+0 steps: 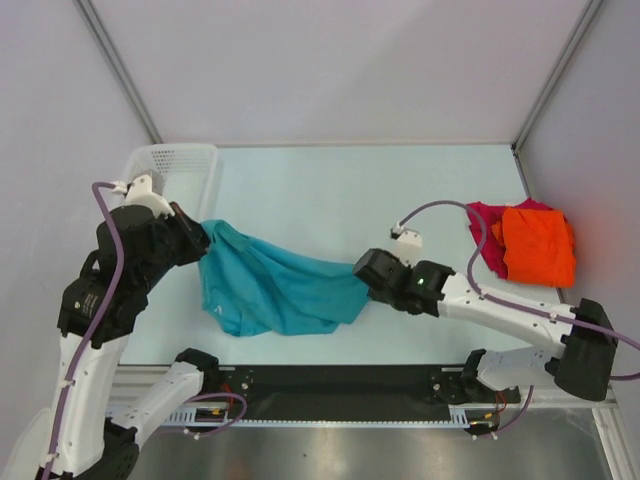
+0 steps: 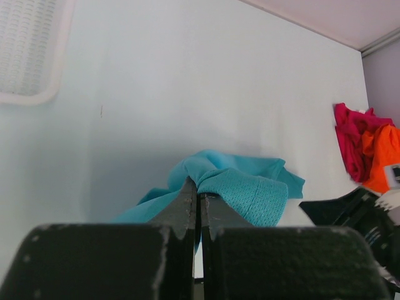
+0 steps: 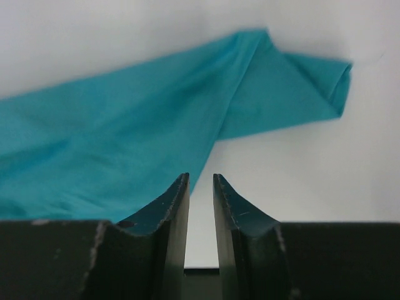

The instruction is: Fold and stack the t-shirts

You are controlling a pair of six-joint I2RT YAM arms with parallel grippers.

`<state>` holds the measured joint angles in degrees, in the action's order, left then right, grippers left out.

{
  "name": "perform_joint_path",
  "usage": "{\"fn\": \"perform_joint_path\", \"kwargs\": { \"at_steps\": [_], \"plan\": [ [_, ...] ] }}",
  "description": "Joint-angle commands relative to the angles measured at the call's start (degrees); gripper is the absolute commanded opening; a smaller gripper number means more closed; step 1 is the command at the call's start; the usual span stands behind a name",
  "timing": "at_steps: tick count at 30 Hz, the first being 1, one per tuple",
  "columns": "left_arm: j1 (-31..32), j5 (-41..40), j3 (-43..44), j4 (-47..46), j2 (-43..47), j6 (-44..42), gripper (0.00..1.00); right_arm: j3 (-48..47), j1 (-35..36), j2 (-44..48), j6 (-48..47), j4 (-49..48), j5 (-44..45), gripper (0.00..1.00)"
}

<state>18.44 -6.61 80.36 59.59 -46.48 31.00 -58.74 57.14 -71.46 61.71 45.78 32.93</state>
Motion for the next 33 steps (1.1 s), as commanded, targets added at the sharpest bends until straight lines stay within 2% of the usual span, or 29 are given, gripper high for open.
{"fn": "perform_joint_path", "kwargs": {
  "at_steps": [1, 10, 20, 33],
  "plan": [
    [-0.51, 2.13, -1.25, -3.52, -0.37, -0.07, 0.00, 5.12, 5.86, -2.71, 7.71, -4.64, -4.88, 0.27],
    [-0.51, 2.74, -1.61, -3.52, -0.89, -0.77, 0.00, 7.77, 10.97, -11.76, 10.62, -11.32, -8.23, 0.27],
    [-0.51, 2.04, -0.64, -3.26, -1.42, -1.74, 0.00, 5.04, 11.06, -18.88, 8.16, -14.75, -9.46, 0.28],
    [-0.68, 2.39, -0.03, -3.61, -2.30, -2.79, 0.00, 2.75, 9.21, -22.40, 5.52, -16.33, -8.84, 0.28]
  ]
}}
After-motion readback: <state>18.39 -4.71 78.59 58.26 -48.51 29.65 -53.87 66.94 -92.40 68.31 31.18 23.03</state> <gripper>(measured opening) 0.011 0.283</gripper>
